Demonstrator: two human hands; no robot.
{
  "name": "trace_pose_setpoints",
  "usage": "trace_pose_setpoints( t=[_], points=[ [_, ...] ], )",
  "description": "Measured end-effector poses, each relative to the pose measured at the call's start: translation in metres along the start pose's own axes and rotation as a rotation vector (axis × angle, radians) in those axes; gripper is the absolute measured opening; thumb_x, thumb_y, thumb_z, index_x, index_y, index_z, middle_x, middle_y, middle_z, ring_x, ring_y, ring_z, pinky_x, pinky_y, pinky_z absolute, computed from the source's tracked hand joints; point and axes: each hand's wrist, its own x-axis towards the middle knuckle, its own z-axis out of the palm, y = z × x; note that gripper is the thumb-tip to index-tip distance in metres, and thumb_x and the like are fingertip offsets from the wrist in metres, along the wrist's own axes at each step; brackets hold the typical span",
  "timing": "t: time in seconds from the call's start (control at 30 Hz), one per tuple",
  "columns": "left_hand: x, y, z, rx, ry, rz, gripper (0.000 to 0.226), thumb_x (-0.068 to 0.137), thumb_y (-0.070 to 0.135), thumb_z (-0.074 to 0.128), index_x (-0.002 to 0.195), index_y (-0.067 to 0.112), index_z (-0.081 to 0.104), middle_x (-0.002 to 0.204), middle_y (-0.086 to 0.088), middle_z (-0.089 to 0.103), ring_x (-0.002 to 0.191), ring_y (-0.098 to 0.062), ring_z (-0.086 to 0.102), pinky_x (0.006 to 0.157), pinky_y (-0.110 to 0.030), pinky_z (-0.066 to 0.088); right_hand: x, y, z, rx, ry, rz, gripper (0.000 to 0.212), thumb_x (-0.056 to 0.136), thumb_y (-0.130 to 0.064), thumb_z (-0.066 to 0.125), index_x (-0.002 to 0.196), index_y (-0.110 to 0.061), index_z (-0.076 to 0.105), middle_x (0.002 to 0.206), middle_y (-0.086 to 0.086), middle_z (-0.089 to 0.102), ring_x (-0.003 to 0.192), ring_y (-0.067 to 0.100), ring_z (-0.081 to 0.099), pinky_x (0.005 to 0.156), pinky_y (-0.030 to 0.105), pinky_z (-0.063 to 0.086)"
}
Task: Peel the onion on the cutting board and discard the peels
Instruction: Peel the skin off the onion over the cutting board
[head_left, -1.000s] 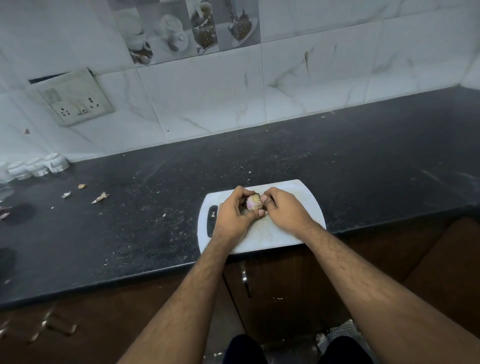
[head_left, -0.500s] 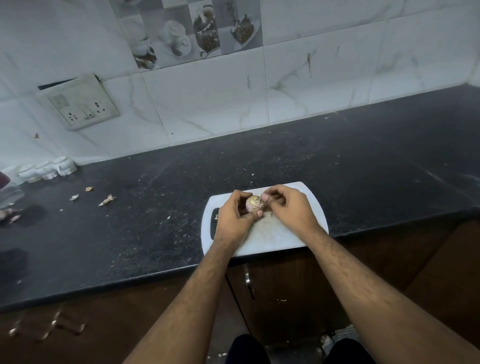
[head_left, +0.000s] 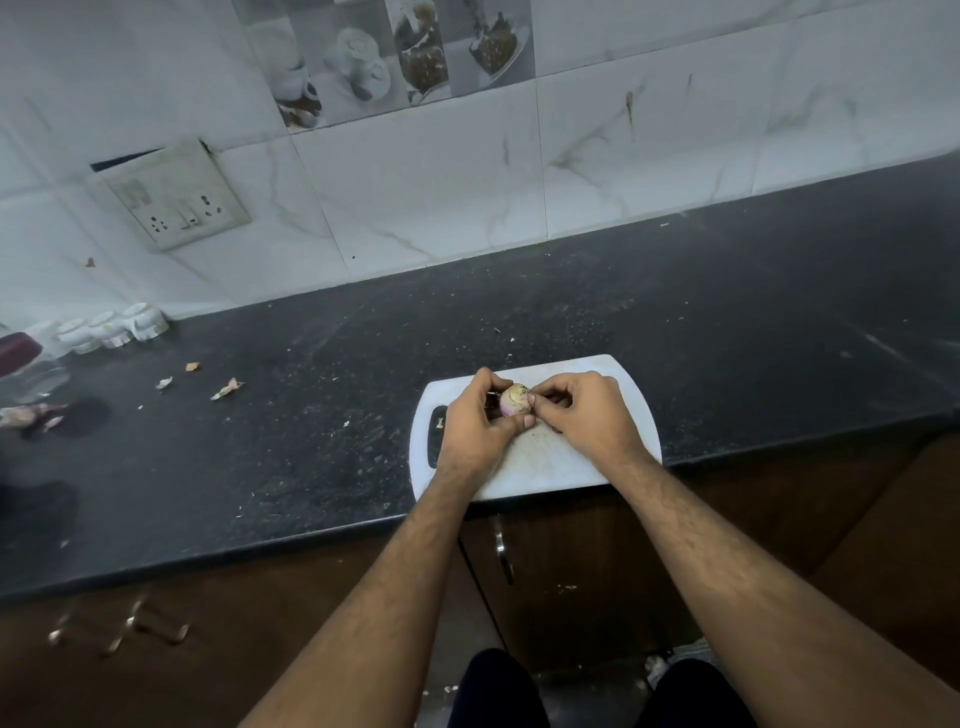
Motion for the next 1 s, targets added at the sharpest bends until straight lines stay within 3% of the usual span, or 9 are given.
trace_pose_setpoints(
  t=[0.13,0.37,0.5,0.57,0.73,0.83,0.93,1.0],
  points=[
    [-0.001,0.0,0.0,0.001,-0.008,0.023,0.035,0.079,0.01,0.088,0.1,0.014,0.061,0.098,0.006,0.074,0.088,0.001,0.067,0.082,-0.017,0.054,-0.004,-0.003,0.003,-0.106,0.011,-0.046,0.016,0.09,-0.026,0.074,0.104,-0.021,0.08,0.088,-0.01,0.078,0.079,0.002,0.07,0.078,0.026,0.059],
    [-0.001,0.0,0.001,0.027,-0.032,0.071,0.031,0.085,0.009,0.082,0.103,0.015,0.058,0.106,0.002,0.074,0.1,-0.014,0.071,0.09,-0.023,0.057,-0.006,-0.01,0.002,-0.224,0.005,-0.042,0.009,0.091,-0.023,0.068,0.094,-0.018,0.075,0.081,-0.006,0.074,0.074,0.011,0.067,0.069,0.028,0.054],
    [-0.002,-0.001,0.0,0.029,-0.038,0.06,0.032,0.085,0.003,0.08,0.105,0.015,0.057,0.109,0.0,0.073,0.103,-0.011,0.07,0.09,-0.016,0.054,0.002,0.0,0.003,-0.027,0.065,0.08,0.009,0.095,-0.016,0.066,0.099,-0.012,0.073,0.081,-0.002,0.071,0.068,0.015,0.071,0.064,0.036,0.064],
    [-0.002,0.0,-0.001,0.01,-0.024,0.028,0.033,0.087,0.006,0.079,0.108,0.016,0.057,0.111,0.002,0.072,0.102,-0.006,0.068,0.088,-0.011,0.051,0.004,0.002,0.005,-0.051,0.045,0.066,0.011,0.098,-0.019,0.064,0.101,-0.014,0.073,0.081,-0.002,0.072,0.067,0.014,0.072,0.063,0.037,0.064],
    [-0.001,0.001,0.0,-0.037,0.005,-0.027,0.033,0.089,0.013,0.08,0.115,0.017,0.059,0.11,0.006,0.072,0.099,0.0,0.068,0.085,-0.009,0.051,0.003,0.002,0.004,-0.03,0.035,-0.028,0.032,0.102,-0.004,0.048,0.125,-0.015,0.067,0.109,-0.002,0.071,0.093,0.011,0.069,0.066,0.032,0.063],
    [-0.001,-0.001,-0.001,-0.068,0.026,-0.041,0.037,0.085,0.015,0.084,0.112,0.017,0.059,0.107,0.005,0.074,0.093,0.004,0.069,0.086,-0.013,0.054,0.003,0.001,0.005,0.004,0.022,-0.054,0.02,0.101,-0.029,0.06,0.114,-0.019,0.072,0.099,-0.007,0.075,0.09,0.006,0.069,0.079,0.025,0.056],
    [-0.002,0.0,-0.002,-0.078,0.038,-0.04,0.039,0.083,0.014,0.086,0.107,0.017,0.056,0.105,0.003,0.074,0.091,0.002,0.07,0.084,-0.016,0.056,0.004,0.002,0.006,0.018,-0.014,-0.022,0.013,0.093,-0.037,0.072,0.094,-0.024,0.071,0.084,-0.01,0.073,0.079,0.006,0.066,0.072,0.019,0.053],
    [-0.002,0.001,-0.002,-0.077,0.041,-0.045,0.04,0.083,0.014,0.087,0.106,0.018,0.054,0.105,0.001,0.074,0.092,-0.002,0.071,0.083,-0.018,0.057,0.005,0.003,0.007,0.013,-0.033,0.006,0.011,0.091,-0.035,0.075,0.091,-0.024,0.072,0.081,-0.01,0.072,0.075,0.005,0.065,0.068,0.016,0.05]
  ],
)
